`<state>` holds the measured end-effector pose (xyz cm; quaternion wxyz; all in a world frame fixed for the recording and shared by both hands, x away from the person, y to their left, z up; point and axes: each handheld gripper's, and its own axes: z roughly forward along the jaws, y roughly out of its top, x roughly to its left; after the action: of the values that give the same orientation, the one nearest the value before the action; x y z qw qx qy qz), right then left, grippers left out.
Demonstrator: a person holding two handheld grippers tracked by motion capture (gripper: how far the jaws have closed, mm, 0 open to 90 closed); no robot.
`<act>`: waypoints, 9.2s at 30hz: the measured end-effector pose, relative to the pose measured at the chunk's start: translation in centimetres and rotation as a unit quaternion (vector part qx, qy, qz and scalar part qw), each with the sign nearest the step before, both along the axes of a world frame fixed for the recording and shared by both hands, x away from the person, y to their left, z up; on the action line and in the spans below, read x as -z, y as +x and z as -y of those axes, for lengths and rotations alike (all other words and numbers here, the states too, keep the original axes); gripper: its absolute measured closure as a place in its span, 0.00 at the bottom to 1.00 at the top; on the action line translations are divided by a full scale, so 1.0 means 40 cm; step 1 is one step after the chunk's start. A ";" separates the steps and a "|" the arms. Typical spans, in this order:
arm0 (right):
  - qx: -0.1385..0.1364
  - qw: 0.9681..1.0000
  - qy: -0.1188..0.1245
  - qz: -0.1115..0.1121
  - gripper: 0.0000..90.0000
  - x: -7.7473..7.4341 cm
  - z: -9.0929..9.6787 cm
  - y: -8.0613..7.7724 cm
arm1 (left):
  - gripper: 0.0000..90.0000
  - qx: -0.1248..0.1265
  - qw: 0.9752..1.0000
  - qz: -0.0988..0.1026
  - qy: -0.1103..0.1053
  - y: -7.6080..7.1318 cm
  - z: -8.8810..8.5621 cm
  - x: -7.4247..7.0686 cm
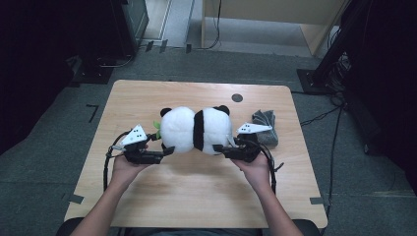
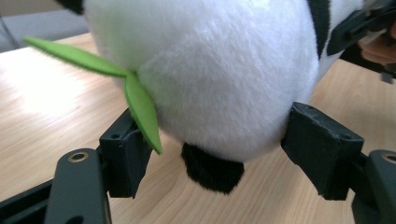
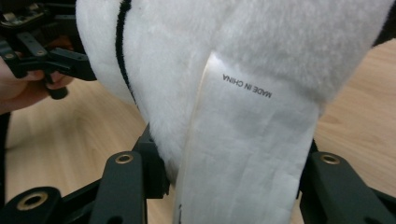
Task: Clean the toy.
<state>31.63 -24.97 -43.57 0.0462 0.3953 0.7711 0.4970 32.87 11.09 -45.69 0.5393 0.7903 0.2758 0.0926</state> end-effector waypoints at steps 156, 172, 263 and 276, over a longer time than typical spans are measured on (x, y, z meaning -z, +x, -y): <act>0.239 0.967 -0.087 -0.017 0.28 0.126 0.380 0.216 | 0.17 -0.050 0.997 -0.060 0.025 0.125 0.022 0.036; 0.227 0.968 -0.090 -0.064 0.42 0.196 0.381 0.231 | 0.16 -0.053 0.997 -0.057 0.014 0.125 0.017 0.050; 0.018 0.994 -0.105 -0.022 0.81 -0.203 -0.202 0.338 | 0.45 -0.050 0.993 -0.104 0.011 0.119 0.030 0.069; -0.019 0.993 -0.112 -0.044 0.81 -0.159 -0.364 0.372 | 0.45 -0.055 0.993 -0.107 0.011 0.116 0.033 0.065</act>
<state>46.51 -10.41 -37.23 0.0472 0.3945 0.8305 0.3903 37.52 9.78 -48.29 0.4923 0.7848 0.3743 0.0398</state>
